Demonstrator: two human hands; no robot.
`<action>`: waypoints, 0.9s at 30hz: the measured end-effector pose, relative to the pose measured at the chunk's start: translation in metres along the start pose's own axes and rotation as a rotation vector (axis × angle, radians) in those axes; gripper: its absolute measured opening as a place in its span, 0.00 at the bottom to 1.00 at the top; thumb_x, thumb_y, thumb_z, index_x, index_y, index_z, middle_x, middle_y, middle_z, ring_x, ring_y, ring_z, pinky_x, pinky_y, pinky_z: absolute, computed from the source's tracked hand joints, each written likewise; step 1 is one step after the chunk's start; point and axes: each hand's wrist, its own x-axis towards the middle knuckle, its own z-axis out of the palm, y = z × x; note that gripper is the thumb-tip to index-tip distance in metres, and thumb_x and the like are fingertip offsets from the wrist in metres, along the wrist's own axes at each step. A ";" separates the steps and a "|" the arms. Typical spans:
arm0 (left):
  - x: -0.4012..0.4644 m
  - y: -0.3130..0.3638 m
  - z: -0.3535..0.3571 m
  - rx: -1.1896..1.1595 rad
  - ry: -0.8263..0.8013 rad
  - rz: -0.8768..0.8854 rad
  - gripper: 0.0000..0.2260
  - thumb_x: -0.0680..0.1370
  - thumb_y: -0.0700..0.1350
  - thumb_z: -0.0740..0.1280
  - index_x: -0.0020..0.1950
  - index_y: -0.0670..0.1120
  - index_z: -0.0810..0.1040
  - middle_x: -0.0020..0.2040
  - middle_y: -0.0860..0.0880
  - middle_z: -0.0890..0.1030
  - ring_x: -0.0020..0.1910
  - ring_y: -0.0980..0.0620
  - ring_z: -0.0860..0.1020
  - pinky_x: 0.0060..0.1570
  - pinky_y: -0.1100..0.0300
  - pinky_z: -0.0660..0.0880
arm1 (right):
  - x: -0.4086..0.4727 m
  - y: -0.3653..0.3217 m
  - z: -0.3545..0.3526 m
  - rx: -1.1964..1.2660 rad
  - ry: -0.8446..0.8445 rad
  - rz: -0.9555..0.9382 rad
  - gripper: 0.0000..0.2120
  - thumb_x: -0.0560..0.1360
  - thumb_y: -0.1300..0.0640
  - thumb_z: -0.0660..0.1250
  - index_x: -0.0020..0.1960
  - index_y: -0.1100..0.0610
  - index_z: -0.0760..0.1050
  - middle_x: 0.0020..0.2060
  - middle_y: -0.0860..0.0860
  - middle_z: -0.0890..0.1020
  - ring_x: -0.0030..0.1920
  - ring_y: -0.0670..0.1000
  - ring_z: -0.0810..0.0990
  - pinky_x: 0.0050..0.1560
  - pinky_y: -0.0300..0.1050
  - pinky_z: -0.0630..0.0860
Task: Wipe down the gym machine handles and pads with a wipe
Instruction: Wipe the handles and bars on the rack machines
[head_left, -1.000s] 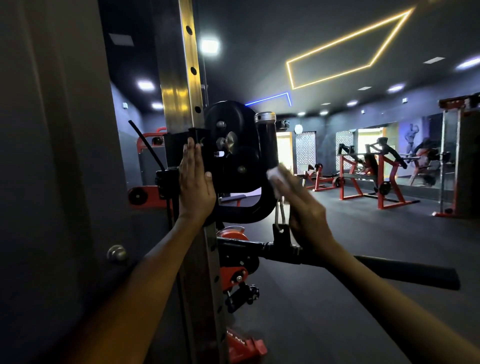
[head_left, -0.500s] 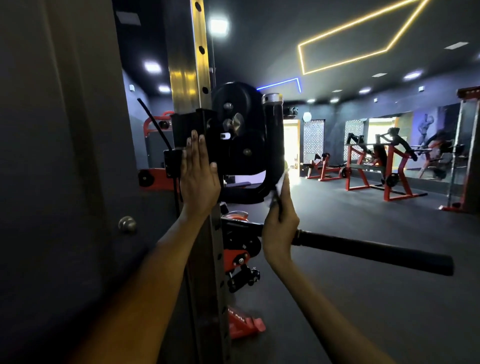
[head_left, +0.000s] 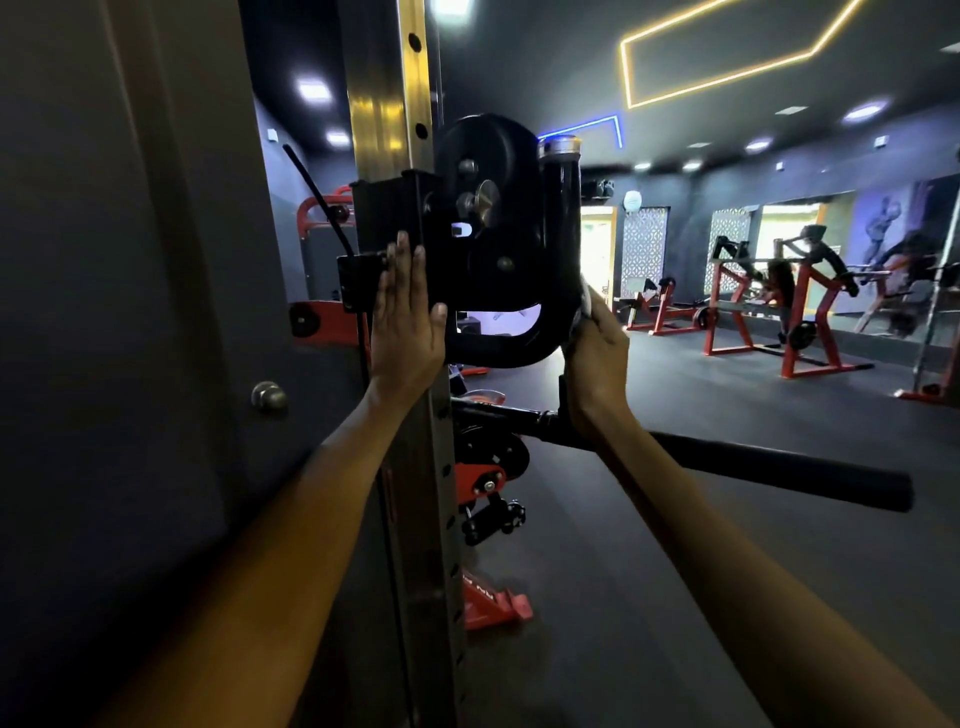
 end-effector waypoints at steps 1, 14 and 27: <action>-0.001 0.000 0.000 -0.001 -0.004 -0.002 0.28 0.80 0.40 0.58 0.77 0.35 0.51 0.78 0.35 0.52 0.78 0.45 0.47 0.77 0.52 0.46 | -0.004 0.005 0.003 0.009 -0.012 0.016 0.17 0.81 0.65 0.53 0.65 0.56 0.74 0.51 0.53 0.82 0.51 0.48 0.80 0.50 0.37 0.75; -0.003 -0.004 0.004 -0.026 0.021 -0.008 0.28 0.80 0.42 0.56 0.77 0.36 0.49 0.78 0.36 0.52 0.78 0.51 0.42 0.76 0.56 0.42 | -0.023 -0.017 -0.026 -0.865 0.004 -1.024 0.17 0.77 0.69 0.56 0.63 0.64 0.75 0.64 0.58 0.75 0.67 0.55 0.70 0.69 0.48 0.65; -0.015 -0.003 0.003 -0.055 -0.019 -0.040 0.27 0.81 0.45 0.53 0.78 0.39 0.48 0.79 0.39 0.50 0.78 0.52 0.42 0.76 0.59 0.39 | -0.018 -0.006 0.031 -1.869 -0.452 -0.846 0.09 0.70 0.58 0.66 0.46 0.64 0.79 0.40 0.59 0.82 0.44 0.57 0.82 0.66 0.54 0.68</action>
